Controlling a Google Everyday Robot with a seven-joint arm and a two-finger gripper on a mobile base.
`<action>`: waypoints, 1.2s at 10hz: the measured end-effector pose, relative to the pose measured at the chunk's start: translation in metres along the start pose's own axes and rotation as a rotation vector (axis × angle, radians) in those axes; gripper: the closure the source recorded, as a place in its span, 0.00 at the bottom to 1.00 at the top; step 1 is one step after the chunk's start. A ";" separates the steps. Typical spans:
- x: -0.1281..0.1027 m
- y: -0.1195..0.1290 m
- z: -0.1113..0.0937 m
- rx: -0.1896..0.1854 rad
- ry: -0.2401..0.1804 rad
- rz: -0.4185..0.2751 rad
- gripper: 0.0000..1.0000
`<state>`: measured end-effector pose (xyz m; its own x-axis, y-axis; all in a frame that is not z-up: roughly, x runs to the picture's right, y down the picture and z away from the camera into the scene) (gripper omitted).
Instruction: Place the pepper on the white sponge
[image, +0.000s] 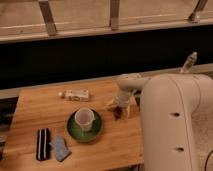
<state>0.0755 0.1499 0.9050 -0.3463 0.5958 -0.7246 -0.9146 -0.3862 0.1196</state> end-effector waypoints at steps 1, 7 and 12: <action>0.000 -0.002 0.000 -0.007 0.008 0.006 0.48; 0.001 -0.003 -0.004 -0.013 0.011 0.008 1.00; 0.004 0.017 -0.039 -0.071 -0.044 -0.042 1.00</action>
<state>0.0665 0.1184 0.8772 -0.3183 0.6421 -0.6974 -0.9118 -0.4086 0.0399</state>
